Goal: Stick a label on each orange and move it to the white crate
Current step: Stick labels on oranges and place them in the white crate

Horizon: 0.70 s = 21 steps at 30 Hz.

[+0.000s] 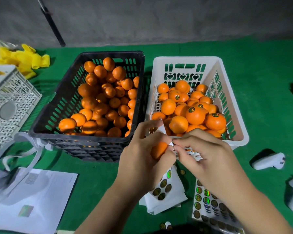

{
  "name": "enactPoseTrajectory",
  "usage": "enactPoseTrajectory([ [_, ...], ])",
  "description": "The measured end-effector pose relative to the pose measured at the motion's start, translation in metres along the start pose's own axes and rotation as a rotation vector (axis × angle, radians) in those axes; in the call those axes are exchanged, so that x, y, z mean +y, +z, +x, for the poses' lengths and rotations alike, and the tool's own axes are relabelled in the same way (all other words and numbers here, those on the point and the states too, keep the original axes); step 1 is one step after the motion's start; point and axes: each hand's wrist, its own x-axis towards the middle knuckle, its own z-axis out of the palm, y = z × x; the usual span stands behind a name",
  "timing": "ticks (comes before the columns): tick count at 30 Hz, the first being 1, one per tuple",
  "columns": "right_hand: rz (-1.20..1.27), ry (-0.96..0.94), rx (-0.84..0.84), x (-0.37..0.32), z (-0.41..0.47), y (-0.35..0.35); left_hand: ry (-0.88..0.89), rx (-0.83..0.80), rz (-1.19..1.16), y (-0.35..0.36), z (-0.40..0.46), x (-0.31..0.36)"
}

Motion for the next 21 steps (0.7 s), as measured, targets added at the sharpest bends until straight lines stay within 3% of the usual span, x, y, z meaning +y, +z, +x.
enactPoseTrajectory([
  [4,-0.040,-0.018,-0.042,-0.0004,0.0028,-0.0055,0.031,0.000,0.146,-0.0005,0.0012,0.0048],
  [14,-0.180,-0.108,-0.032,0.0026,0.0010,-0.0006,0.041,-0.068,0.180,0.0024,0.0009,0.0032],
  [21,-0.176,-0.063,-0.136,0.0063,0.0017,-0.0065,0.045,-0.101,0.166,0.0017,0.0030,0.0038],
])
